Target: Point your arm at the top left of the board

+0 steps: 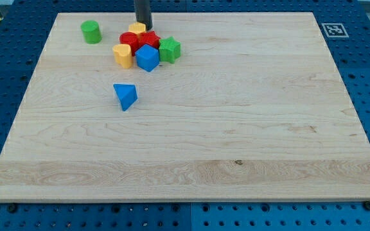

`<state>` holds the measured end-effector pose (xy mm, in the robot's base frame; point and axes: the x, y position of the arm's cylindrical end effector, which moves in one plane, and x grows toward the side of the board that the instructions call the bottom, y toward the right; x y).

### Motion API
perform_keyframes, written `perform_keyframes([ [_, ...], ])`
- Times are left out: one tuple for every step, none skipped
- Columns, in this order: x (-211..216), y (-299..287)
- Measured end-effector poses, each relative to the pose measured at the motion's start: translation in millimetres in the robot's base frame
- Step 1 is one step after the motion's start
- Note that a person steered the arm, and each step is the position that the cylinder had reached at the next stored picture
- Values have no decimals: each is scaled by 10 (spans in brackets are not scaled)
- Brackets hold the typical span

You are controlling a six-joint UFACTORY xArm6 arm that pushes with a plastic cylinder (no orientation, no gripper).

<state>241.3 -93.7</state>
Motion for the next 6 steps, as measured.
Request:
perform_keyframes([
  [-287,-49],
  [-428,-428],
  [-379,-957],
  [-343,-1408],
  [-98,-1704],
  [315,-1712],
])
